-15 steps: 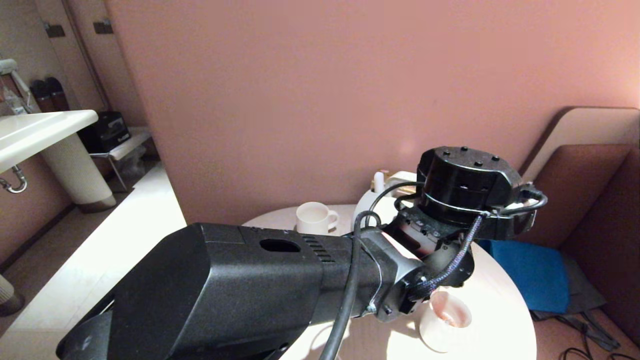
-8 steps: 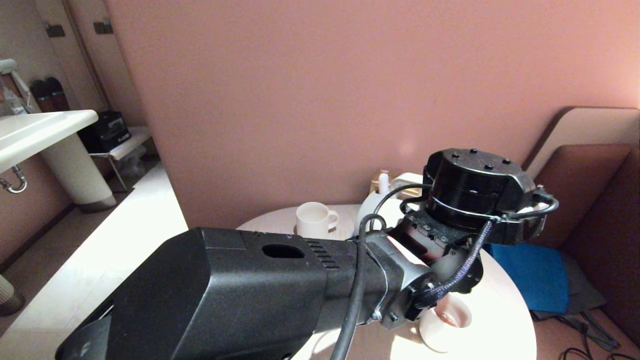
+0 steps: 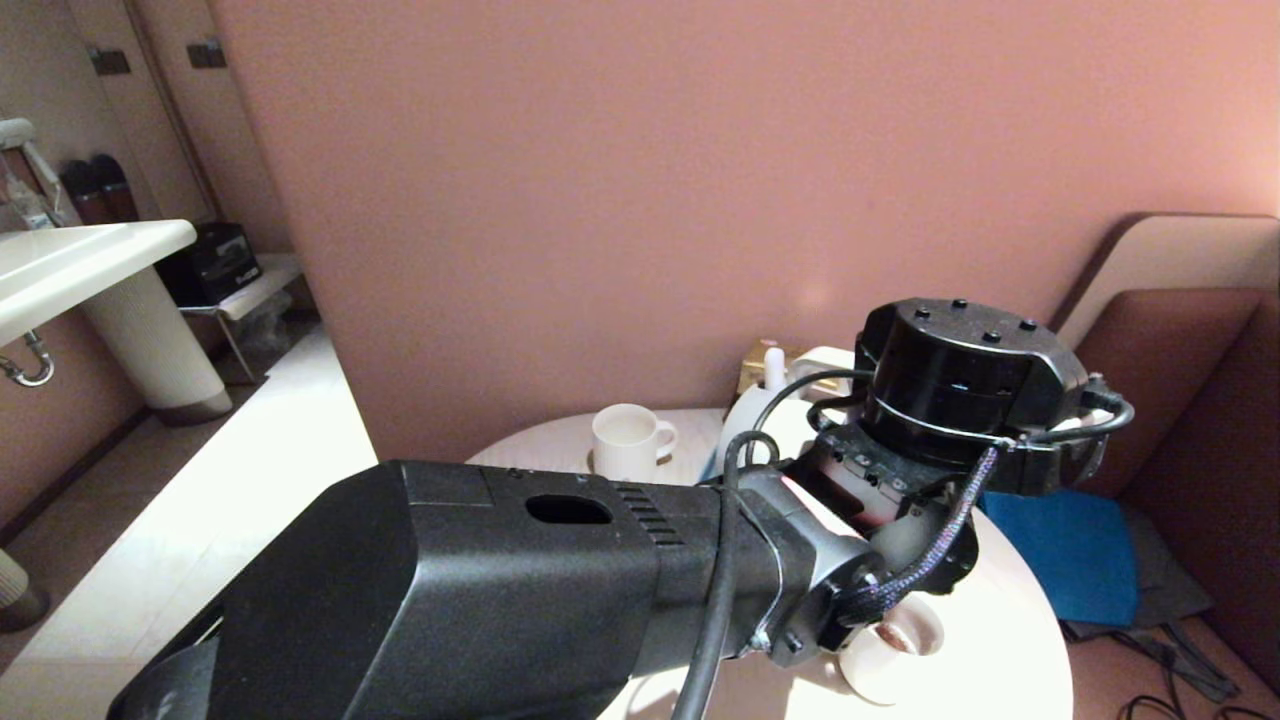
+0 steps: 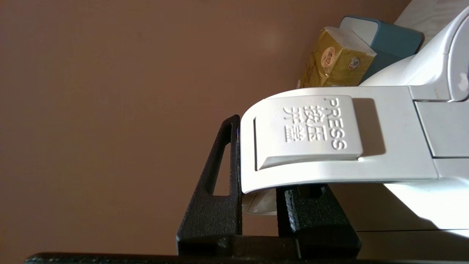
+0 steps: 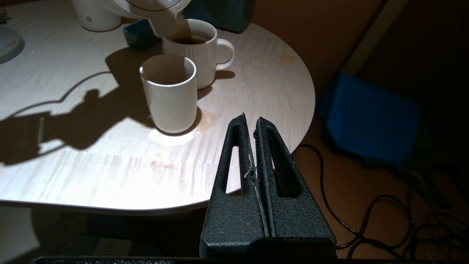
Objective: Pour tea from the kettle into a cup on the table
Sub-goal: Pour water into the cup
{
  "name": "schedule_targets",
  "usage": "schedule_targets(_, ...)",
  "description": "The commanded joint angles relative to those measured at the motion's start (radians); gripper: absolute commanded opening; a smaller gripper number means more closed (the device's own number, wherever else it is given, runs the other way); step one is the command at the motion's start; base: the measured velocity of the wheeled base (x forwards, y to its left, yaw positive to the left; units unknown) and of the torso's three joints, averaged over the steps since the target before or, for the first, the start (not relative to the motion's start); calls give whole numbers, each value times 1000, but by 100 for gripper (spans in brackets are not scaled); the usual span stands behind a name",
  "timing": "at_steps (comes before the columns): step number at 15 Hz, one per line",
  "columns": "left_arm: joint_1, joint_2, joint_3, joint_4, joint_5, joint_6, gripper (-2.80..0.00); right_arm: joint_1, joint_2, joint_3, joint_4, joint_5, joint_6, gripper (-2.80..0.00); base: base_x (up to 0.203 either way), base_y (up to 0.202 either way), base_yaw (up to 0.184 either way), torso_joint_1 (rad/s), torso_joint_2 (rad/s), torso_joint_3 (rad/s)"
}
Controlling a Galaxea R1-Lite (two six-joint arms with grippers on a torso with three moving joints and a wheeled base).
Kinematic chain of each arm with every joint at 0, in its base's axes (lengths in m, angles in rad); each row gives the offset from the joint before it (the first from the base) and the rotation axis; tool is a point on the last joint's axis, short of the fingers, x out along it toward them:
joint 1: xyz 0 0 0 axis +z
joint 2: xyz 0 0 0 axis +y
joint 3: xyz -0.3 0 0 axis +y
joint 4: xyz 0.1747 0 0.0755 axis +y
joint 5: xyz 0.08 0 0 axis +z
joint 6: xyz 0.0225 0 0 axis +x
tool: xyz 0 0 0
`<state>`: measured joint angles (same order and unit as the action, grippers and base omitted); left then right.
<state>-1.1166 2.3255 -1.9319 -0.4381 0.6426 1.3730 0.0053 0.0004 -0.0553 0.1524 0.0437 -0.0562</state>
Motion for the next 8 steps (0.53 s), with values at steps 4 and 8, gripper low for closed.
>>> schedule_targets(4,-10,-2,1,-2,3,8,-280,-1,0,0,1,1,-1,-280,0,0,0,0,0,0)
schedule_targets(8,-19,0,1,-2,5,8,-280,1,0,0,1,1,-1,-280,0,0,0,0,0,0)
